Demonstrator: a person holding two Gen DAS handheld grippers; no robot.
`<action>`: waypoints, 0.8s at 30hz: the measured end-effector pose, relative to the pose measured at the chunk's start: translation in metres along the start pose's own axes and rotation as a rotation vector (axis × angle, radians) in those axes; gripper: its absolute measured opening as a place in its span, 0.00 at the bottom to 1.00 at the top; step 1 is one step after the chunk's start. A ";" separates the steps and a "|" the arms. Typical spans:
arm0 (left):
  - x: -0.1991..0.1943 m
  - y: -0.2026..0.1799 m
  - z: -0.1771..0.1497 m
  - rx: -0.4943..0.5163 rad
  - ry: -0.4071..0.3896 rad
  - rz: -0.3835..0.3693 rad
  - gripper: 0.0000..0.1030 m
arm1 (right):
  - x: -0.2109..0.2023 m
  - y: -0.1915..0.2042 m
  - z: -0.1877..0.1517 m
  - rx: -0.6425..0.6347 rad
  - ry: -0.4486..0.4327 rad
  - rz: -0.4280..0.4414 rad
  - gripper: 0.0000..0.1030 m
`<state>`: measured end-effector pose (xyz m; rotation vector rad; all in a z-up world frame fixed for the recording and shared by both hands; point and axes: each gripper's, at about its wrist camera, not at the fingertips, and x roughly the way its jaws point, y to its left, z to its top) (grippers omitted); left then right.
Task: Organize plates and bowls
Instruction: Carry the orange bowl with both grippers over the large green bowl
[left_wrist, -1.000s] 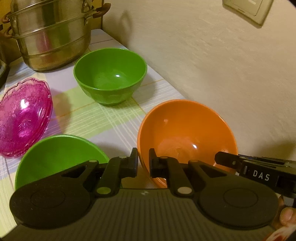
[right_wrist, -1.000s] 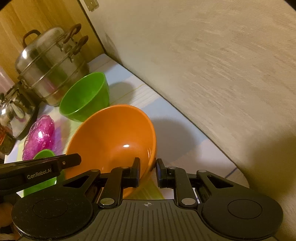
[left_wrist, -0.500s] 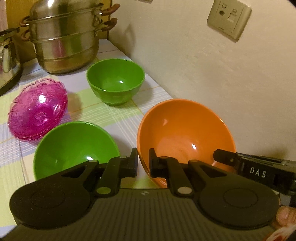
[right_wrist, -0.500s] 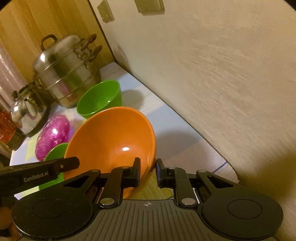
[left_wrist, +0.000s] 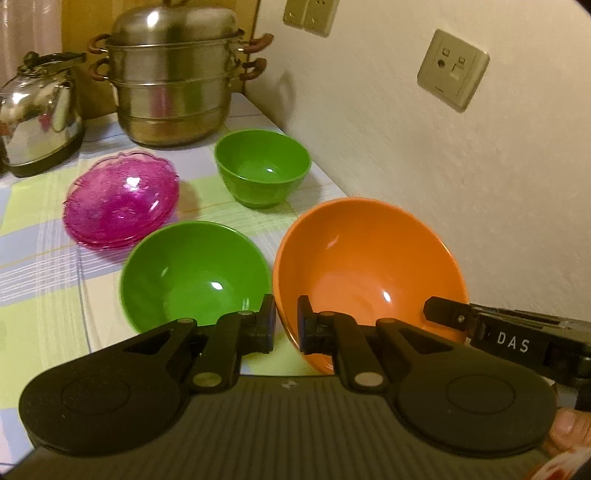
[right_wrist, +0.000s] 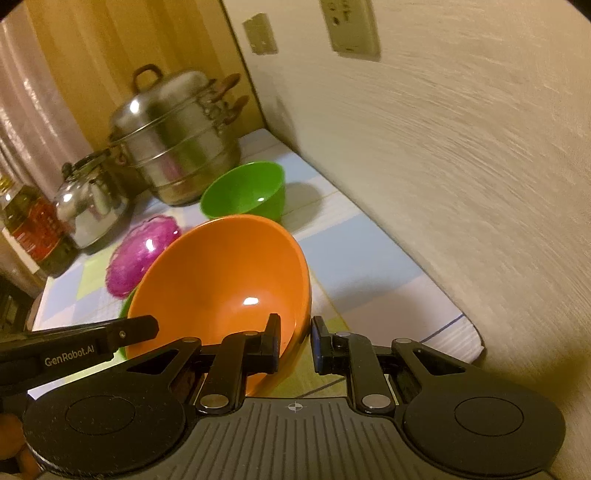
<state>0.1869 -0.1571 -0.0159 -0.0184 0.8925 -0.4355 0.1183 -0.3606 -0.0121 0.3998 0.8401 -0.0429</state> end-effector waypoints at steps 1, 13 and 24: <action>-0.005 0.002 -0.002 -0.002 -0.006 0.002 0.10 | -0.001 0.002 -0.001 -0.004 0.001 0.004 0.16; -0.041 0.029 -0.023 -0.034 -0.041 0.054 0.10 | -0.010 0.036 -0.013 -0.055 0.012 0.067 0.16; -0.056 0.055 -0.038 -0.080 -0.046 0.092 0.10 | 0.000 0.064 -0.023 -0.112 0.039 0.106 0.16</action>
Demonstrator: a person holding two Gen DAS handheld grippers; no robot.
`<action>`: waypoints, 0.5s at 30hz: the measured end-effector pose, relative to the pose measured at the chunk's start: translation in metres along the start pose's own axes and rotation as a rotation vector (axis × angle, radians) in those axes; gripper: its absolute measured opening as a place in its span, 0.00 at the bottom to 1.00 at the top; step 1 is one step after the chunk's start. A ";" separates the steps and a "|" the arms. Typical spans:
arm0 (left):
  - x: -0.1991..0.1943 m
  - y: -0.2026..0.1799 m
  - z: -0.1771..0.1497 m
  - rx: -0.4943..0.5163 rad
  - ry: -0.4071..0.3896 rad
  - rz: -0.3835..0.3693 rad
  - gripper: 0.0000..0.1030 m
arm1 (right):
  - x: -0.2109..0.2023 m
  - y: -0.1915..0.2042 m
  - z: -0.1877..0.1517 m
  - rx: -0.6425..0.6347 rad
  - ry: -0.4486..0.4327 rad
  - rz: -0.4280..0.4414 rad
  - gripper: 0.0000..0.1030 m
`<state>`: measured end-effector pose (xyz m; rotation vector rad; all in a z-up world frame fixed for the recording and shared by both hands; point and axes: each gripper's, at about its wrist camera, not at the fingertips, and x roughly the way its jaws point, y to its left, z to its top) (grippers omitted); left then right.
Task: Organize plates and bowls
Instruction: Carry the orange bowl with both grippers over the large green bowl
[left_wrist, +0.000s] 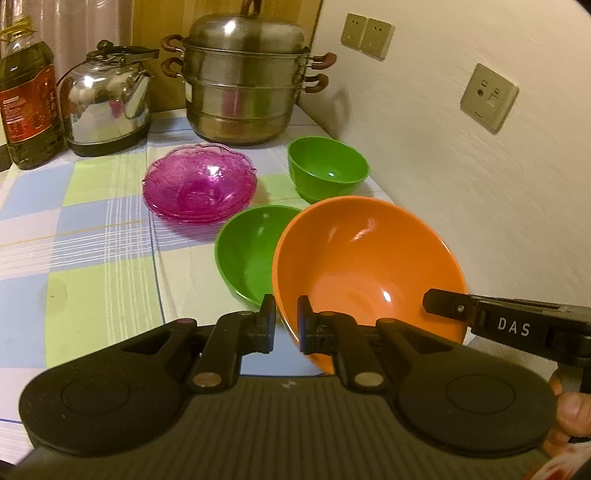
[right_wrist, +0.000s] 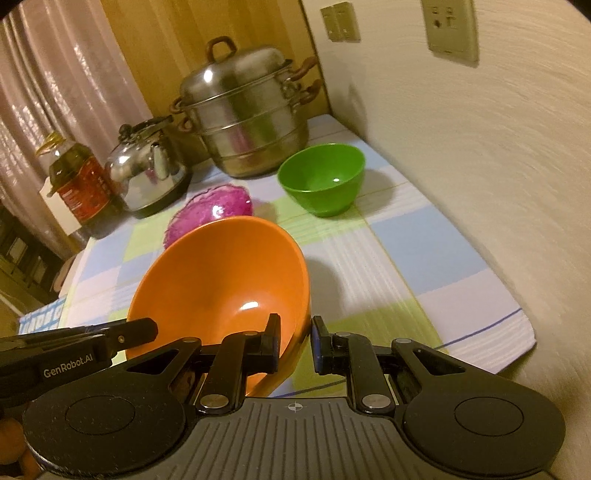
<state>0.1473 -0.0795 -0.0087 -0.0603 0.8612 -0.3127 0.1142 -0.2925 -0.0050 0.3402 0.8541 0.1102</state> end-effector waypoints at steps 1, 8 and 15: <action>-0.001 0.002 0.001 -0.004 -0.001 0.001 0.10 | 0.001 0.002 0.000 -0.004 0.001 0.002 0.16; -0.001 0.010 0.004 -0.022 -0.004 0.006 0.10 | 0.008 0.009 -0.001 -0.016 0.007 0.012 0.16; 0.003 0.012 0.009 -0.029 -0.005 0.011 0.10 | 0.013 0.010 0.004 -0.024 0.008 0.016 0.16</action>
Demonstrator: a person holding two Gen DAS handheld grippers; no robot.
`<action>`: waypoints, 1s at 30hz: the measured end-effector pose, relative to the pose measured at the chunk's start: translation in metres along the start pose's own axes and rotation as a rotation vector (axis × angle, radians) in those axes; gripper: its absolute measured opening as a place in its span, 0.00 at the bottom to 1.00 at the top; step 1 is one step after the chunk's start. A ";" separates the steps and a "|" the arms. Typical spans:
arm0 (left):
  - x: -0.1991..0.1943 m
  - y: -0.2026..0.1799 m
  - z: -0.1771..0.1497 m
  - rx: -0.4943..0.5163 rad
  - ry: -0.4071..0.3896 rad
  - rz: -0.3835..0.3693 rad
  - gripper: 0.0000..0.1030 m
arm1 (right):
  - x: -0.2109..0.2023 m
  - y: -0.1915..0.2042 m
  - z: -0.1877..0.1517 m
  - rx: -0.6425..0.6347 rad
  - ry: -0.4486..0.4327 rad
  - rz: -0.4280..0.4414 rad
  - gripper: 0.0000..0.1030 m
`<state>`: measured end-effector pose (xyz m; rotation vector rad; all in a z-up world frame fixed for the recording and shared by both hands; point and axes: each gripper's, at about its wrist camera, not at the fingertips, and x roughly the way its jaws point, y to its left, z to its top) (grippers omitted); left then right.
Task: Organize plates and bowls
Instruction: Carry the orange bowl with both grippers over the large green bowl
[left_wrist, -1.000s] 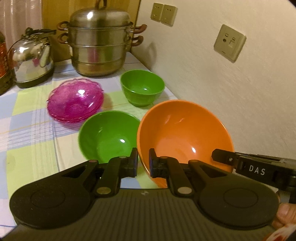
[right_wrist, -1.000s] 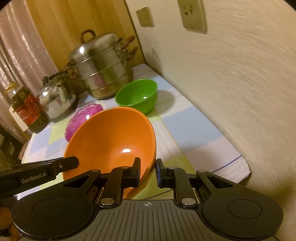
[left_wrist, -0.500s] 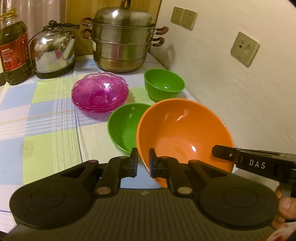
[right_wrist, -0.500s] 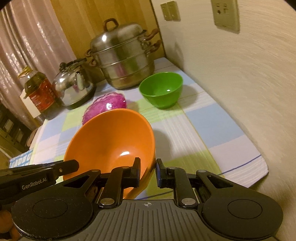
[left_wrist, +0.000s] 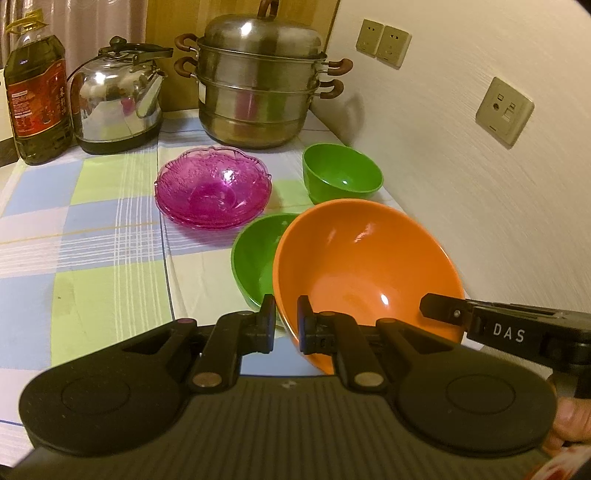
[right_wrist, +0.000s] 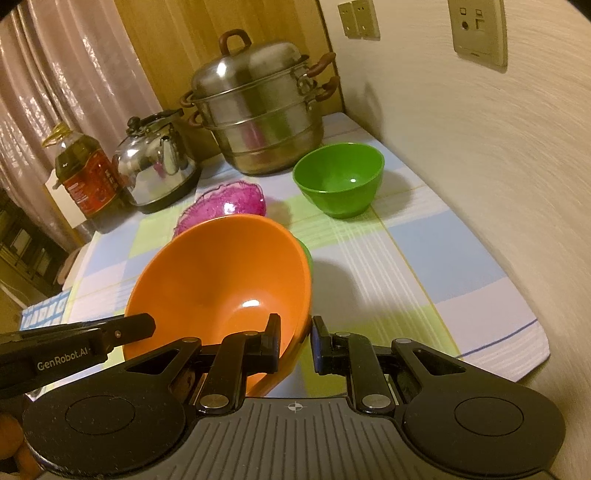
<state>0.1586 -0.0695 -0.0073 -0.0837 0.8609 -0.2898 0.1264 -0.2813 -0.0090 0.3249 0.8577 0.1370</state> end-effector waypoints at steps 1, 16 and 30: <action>0.001 0.001 0.001 -0.002 0.000 0.000 0.10 | 0.001 0.000 0.002 -0.001 0.000 0.000 0.16; 0.044 0.021 0.031 -0.023 0.024 0.014 0.10 | 0.050 0.004 0.029 -0.019 0.040 -0.006 0.16; 0.082 0.032 0.050 -0.019 0.051 0.036 0.10 | 0.098 0.001 0.050 -0.048 0.088 -0.019 0.16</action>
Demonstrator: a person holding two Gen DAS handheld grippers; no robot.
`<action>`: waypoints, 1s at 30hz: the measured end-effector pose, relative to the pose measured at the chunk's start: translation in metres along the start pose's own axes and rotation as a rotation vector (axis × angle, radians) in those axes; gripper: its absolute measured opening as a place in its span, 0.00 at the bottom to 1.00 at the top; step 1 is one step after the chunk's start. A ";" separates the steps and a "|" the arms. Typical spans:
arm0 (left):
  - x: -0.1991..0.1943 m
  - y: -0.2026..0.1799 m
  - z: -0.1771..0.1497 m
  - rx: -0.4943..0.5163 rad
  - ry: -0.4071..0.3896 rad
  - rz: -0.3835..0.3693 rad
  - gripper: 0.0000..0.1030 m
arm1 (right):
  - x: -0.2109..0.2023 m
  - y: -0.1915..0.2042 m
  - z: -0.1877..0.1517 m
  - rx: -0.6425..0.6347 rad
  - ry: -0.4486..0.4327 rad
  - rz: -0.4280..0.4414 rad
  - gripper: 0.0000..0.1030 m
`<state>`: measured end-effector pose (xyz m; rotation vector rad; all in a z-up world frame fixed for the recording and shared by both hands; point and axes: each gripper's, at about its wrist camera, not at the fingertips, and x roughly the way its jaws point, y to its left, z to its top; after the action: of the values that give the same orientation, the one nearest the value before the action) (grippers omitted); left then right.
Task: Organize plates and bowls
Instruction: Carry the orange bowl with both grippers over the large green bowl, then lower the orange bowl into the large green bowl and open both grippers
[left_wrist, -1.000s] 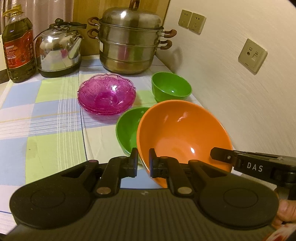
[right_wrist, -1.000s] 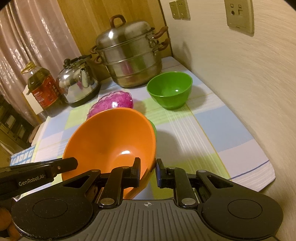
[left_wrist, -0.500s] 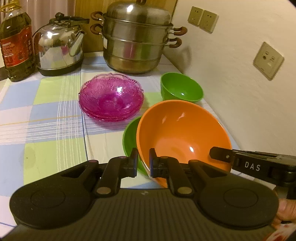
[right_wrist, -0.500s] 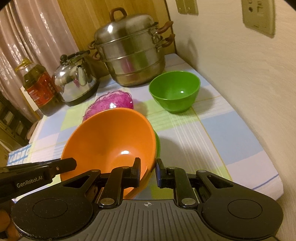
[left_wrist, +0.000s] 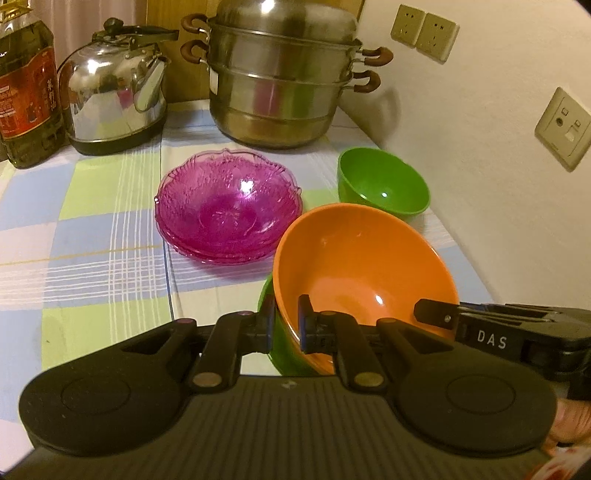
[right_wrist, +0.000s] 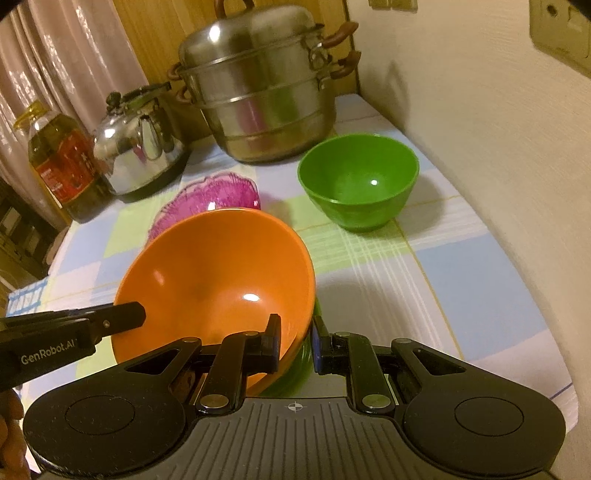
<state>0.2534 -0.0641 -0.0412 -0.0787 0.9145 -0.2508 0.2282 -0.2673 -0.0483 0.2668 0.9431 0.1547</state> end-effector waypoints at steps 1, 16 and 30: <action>0.002 0.001 -0.001 -0.002 0.004 0.001 0.10 | 0.003 0.000 -0.001 -0.003 0.005 -0.003 0.16; 0.020 0.008 -0.017 -0.009 0.032 0.015 0.11 | 0.020 0.009 -0.014 -0.086 0.004 -0.060 0.16; 0.013 0.014 -0.021 -0.057 -0.003 0.009 0.14 | 0.010 0.007 -0.019 -0.075 -0.048 -0.052 0.17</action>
<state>0.2466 -0.0526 -0.0667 -0.1274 0.9186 -0.2167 0.2186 -0.2555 -0.0642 0.1754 0.8941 0.1349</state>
